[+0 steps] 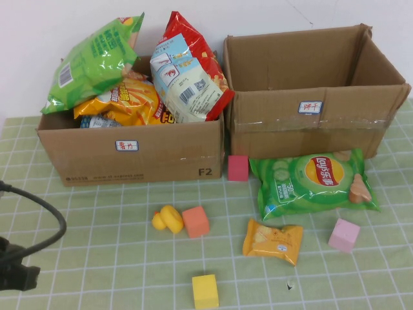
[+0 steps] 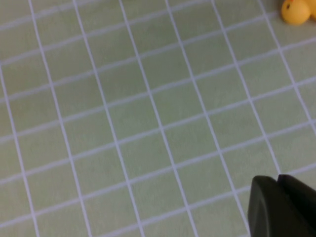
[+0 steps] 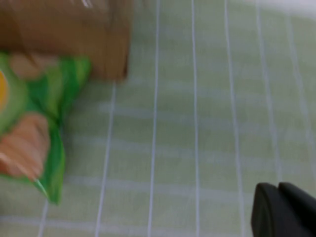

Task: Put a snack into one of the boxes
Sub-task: Pick up the biscuit

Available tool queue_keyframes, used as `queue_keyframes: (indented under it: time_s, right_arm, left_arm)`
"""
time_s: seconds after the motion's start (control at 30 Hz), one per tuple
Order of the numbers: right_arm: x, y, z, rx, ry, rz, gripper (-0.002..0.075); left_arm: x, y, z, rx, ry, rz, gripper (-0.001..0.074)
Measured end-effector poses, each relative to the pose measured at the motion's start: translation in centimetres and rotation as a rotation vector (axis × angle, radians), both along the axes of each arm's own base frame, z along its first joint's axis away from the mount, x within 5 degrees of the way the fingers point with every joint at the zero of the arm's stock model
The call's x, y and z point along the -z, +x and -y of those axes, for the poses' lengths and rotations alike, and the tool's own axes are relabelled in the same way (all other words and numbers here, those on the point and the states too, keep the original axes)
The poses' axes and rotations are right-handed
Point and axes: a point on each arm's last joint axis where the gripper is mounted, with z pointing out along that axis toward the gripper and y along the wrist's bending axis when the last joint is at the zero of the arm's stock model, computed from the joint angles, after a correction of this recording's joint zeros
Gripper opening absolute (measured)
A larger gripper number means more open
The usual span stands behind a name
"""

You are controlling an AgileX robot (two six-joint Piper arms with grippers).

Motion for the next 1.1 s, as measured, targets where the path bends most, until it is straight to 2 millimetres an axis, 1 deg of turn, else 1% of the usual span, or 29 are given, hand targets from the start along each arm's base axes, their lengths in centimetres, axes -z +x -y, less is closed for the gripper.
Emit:
queue_keyframes:
  time_s: [0.1, 0.2, 0.27, 0.33, 0.43, 0.53, 0.6, 0.7, 0.83, 0.93, 1.03, 1.1]
  right_arm:
    - [-2.5, -0.7, -1.1, -0.072, -0.067, 0.129, -0.0001]
    - [-4.5, -1.2, -1.6, -0.09, -0.094, 0.269, -0.0001]
    - [-5.2, -1.1, -1.5, -0.096, -0.136, 0.327, -0.0001]
    - [-5.5, -1.0, -0.9, -0.085, -0.164, 0.335, -0.0001]
    - [-4.9, -0.5, 0.3, -0.011, -0.081, 0.265, -0.0001]
    - [-3.1, 0.0, 1.7, 0.051, 0.052, 0.125, -0.0001]
    - [-2.2, 0.2, 1.9, 0.069, 0.126, 0.057, -0.0001]
    - [-2.0, 0.3, 1.4, 0.076, 0.248, -0.031, -0.0001]
    - [-3.2, 0.3, 0.2, 0.026, 0.404, -0.133, -0.0001]
    - [-4.2, 0.1, -0.6, -0.026, 0.479, -0.184, -0.0001]
    - [-4.5, -0.1, -1.5, -0.066, 0.538, -0.221, -0.0001]
    - [-4.4, 0.0, -2.5, -0.103, 0.542, -0.238, 0.0]
  left_arm:
    - [0.4, 0.2, 0.1, 0.012, -0.004, 0.034, -0.0003]
    - [1.5, 0.1, 0.1, 0.027, 0.007, 0.038, -0.0002]
    - [2.3, 0.0, 0.1, 0.039, 0.021, 0.041, -0.0002]
    - [2.6, 0.0, 0.0, 0.046, 0.03, 0.043, -0.0003]
    - [2.5, 0.1, -0.1, 0.051, 0.05, 0.061, -0.0002]
    - [2.6, 0.1, -0.2, 0.059, 0.077, 0.068, -0.0002]
    - [2.7, 0.1, -0.2, 0.057, 0.078, 0.065, -0.0002]
    - [2.8, 0.0, -0.1, 0.051, 0.061, 0.057, -0.0002]
    - [2.8, 0.0, 0.0, 0.046, 0.043, 0.056, -0.0002]
    - [2.8, 0.0, 0.1, 0.041, 0.024, 0.051, -0.0002]
    - [2.9, -0.1, 0.2, 0.038, 0.001, 0.041, -0.0002]
    - [2.8, -0.1, 0.3, 0.032, -0.022, 0.036, -0.0002]
